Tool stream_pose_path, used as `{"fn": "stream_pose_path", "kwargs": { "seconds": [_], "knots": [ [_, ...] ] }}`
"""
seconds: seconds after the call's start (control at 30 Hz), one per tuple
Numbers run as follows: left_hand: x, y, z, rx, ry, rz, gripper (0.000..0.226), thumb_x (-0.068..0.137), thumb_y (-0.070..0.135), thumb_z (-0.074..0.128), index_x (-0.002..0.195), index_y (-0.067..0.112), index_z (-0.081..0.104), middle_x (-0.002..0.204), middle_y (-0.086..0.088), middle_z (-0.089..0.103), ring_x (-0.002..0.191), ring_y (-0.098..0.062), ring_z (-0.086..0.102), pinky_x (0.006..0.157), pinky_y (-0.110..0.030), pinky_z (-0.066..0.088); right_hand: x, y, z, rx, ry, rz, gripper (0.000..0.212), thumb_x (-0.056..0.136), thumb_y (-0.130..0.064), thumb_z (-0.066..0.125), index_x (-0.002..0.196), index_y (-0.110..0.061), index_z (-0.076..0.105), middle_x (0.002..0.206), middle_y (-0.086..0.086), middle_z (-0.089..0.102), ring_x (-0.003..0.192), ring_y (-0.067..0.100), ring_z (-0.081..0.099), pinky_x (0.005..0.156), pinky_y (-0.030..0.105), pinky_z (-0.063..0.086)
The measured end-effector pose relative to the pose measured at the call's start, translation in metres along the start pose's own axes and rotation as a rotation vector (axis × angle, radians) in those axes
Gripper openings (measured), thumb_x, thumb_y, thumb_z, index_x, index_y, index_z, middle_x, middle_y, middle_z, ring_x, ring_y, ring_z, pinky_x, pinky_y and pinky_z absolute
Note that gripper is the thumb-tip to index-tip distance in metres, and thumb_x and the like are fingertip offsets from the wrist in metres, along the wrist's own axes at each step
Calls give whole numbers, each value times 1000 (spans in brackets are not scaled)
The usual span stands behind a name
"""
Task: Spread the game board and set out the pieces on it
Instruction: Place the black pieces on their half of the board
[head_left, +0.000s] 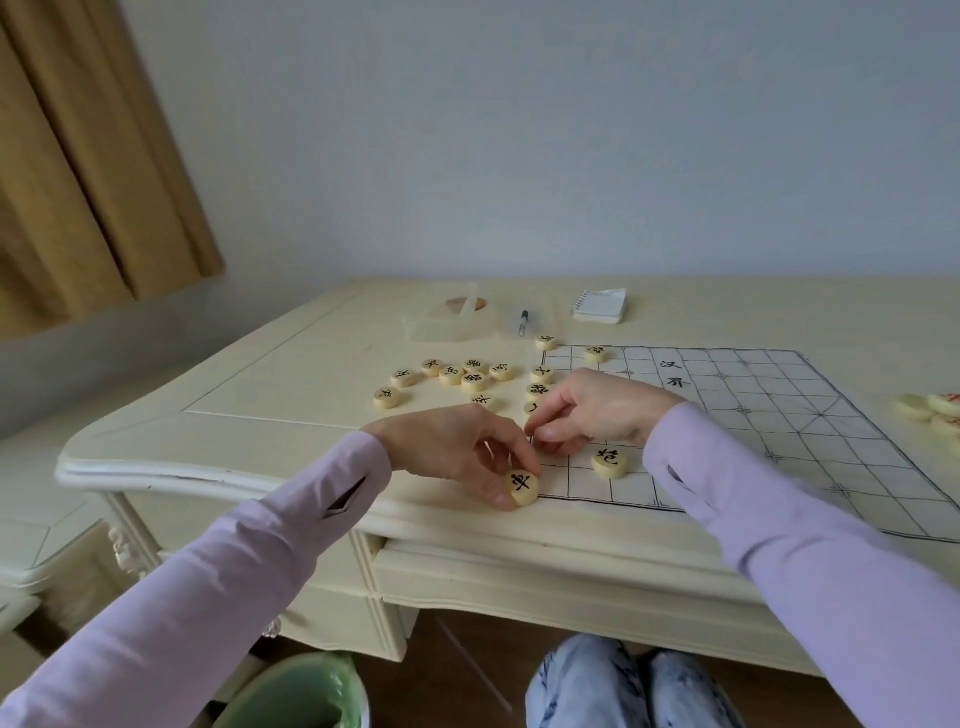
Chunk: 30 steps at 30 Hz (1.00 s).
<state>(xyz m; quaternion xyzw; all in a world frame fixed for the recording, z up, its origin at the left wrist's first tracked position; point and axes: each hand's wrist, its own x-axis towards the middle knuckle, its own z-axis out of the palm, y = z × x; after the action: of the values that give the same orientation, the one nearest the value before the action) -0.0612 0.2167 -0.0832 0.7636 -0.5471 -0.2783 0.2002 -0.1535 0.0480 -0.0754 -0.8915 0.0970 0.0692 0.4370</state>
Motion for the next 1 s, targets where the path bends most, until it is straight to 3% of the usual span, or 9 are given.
{"fn": "stream_pose_path", "kwargs": {
  "seconds": [0.1, 0.27, 0.33, 0.43, 0.53, 0.7, 0.77, 0.83, 1.0],
  "knots": [
    [-7, 1, -9, -23, 73, 34, 33, 80, 12, 74, 109, 24, 66, 93, 4, 62, 81, -4, 55, 84, -21, 47, 1, 0, 1, -30, 7, -14, 26, 91, 1, 55, 116, 0, 64, 79, -4, 62, 72, 8, 61, 64, 11, 52],
    [-7, -30, -34, -59, 776, -91, 18, 93, 7, 53, 101, 12, 69, 76, 1, 63, 58, -2, 52, 65, -20, 47, 15, -6, 12, -2, 230, -74, 23, 88, 0, 58, 111, 0, 65, 86, 12, 65, 74, 20, 64, 73, 26, 56],
    [-1, -43, -34, -9, 901, -205, 20, 93, 7, 51, 100, 12, 69, 74, 1, 63, 57, -6, 52, 65, -22, 46, 24, -12, 19, -37, 373, -120, 22, 86, -4, 61, 107, -5, 68, 85, 8, 66, 71, 19, 64, 77, 28, 56],
    [1, -53, -26, 64, 825, -245, 20, 89, 18, 61, 107, 12, 69, 81, 4, 63, 67, -9, 53, 63, -12, 41, 40, -26, 26, -191, 488, -174, 24, 83, -8, 66, 106, -10, 70, 100, 7, 71, 90, 20, 65, 91, 31, 50],
    [-1, -60, -19, 116, 619, -291, 41, 79, 35, 74, 115, 18, 64, 97, 6, 60, 83, -9, 53, 72, -17, 39, 54, -37, 29, -314, 472, -161, 27, 82, -9, 67, 108, -13, 69, 105, 6, 69, 100, 22, 64, 91, 32, 49],
    [-5, -68, -23, 108, 623, -295, 34, 77, 34, 76, 107, 21, 68, 82, 13, 56, 72, 2, 51, 61, -2, 37, 65, -45, 34, -497, 335, -54, 17, 81, -10, 63, 72, -20, 54, 93, 7, 54, 83, 27, 52, 57, 24, 37],
    [-7, -69, -23, 55, 611, -267, 30, 78, 30, 76, 106, 23, 68, 79, 15, 56, 68, 3, 51, 62, -2, 38, 67, -42, 35, -520, 308, -22, 5, 83, -12, 63, 87, -14, 62, 103, 8, 57, 93, 30, 56, 68, 25, 41],
    [-8, -71, -22, -42, 605, -211, 32, 78, 21, 76, 108, 23, 66, 85, 10, 60, 69, 0, 52, 67, -4, 40, 71, -40, 36, -531, 316, -21, 27, 84, -14, 63, 110, -10, 63, 114, 10, 60, 103, 30, 59, 81, 29, 46],
    [-11, -75, -19, -219, 615, -70, 50, 75, 4, 76, 116, 27, 56, 101, 4, 61, 78, -4, 53, 75, -14, 45, 75, -38, 35, -523, 313, -36, 35, 82, -15, 66, 116, -8, 63, 117, 12, 63, 108, 30, 59, 90, 33, 49]
  ]
}}
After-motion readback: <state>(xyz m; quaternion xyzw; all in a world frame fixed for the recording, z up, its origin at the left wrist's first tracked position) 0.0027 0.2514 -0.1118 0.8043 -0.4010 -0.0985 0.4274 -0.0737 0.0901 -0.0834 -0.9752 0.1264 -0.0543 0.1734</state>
